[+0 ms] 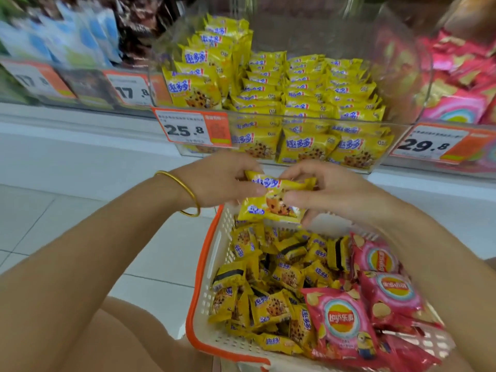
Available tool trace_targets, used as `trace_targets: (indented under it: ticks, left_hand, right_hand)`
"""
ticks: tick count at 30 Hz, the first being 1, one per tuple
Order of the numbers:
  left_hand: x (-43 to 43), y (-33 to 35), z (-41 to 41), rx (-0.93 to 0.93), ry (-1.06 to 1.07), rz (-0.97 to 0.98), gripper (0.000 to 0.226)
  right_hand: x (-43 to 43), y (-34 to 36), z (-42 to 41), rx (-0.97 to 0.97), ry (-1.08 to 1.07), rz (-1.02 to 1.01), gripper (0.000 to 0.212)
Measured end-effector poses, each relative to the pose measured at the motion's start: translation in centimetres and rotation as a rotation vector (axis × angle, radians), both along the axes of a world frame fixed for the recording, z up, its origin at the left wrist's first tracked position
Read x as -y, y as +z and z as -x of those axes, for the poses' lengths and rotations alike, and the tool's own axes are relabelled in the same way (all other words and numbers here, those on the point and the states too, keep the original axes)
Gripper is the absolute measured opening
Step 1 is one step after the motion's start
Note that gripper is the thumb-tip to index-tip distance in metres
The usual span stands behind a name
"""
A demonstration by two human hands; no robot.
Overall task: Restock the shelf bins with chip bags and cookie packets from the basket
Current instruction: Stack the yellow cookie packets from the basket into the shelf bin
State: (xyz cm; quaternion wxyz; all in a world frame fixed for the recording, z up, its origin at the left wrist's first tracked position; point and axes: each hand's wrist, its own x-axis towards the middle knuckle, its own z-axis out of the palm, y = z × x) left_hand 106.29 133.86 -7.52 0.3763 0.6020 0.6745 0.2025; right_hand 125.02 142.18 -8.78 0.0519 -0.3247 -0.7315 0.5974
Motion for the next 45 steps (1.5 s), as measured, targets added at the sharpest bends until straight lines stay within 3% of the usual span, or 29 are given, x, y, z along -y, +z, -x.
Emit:
trace_targets:
  ticks: [2,5,7,9,11,16,20,23,29,33,36,39,41,43,45]
  left_hand:
    - [0.3,2.1,0.8,0.126,0.088,-0.121,0.011]
    - [0.7,4.3,2.5,0.239,0.316,-0.434,0.015]
    - [0.6,4.7,4.2,0.167,0.516,-0.700,0.017]
    - [0.5,4.3,6.0,-0.018,0.672,-0.816,0.015]
    - [0.4,3.5,7.2,-0.165,0.735,-0.780,0.018]
    - [0.6,2.4,7.7,-0.378,0.650,-0.742,0.038]
    - [0.4,2.5,7.5,-0.462,0.599,-0.698,0.044]
    - [0.3,2.4,7.4,-0.502,0.591,-0.673,0.045]
    - [0.6,2.2,7.5,-0.602,0.542,-0.641,0.035]
    - [1.3,2.1,7.3,-0.620,0.531,-0.652,0.032]
    - [2.3,2.6,6.5,-0.636,0.449,-0.705,0.030]
    - [3.1,2.4,5.0,-0.594,0.325,-0.621,0.032]
    - [3.3,1.1,3.8,-0.581,0.216,-0.486,0.028]
    - [3.5,-0.7,2.7,-0.617,0.111,-0.313,0.021]
    - [3.5,-2.1,1.7,-0.662,0.020,-0.162,0.023]
  right_hand:
    - [0.1,3.1,0.9,-0.052,-0.009,-0.199,0.020]
    - [-0.6,7.0,3.2,-0.199,-0.091,-0.343,0.013]
    - [-1.7,8.5,5.5,-0.294,-0.186,-0.487,0.019]
    - [-2.7,9.0,8.2,-0.317,-0.218,-0.639,0.028]
    - [-3.3,8.5,10.7,-0.214,-0.166,-0.803,0.035]
    - [-3.2,5.7,14.5,-0.063,-0.140,-0.947,0.035]
    - [-2.9,5.2,15.9,-0.097,-0.238,-1.019,0.035]
    - [-2.2,4.6,16.6,-0.059,-0.131,-1.054,0.035]
    - [-2.8,4.8,15.9,-0.034,-0.085,-0.918,0.036]
    - [-2.5,5.7,13.7,-0.060,-0.107,-0.954,0.032]
    - [-0.8,6.2,9.9,-0.270,-0.254,-0.972,0.025]
    - [1.7,2.7,6.2,-0.417,-0.291,-0.724,0.023]
    - [3.2,-2.3,4.9,-0.209,-0.170,-0.579,0.019]
    - [4.4,-8.2,4.2,0.194,0.089,-0.485,0.012]
    - [5.5,-14.1,3.7,0.445,0.331,-0.444,0.023]
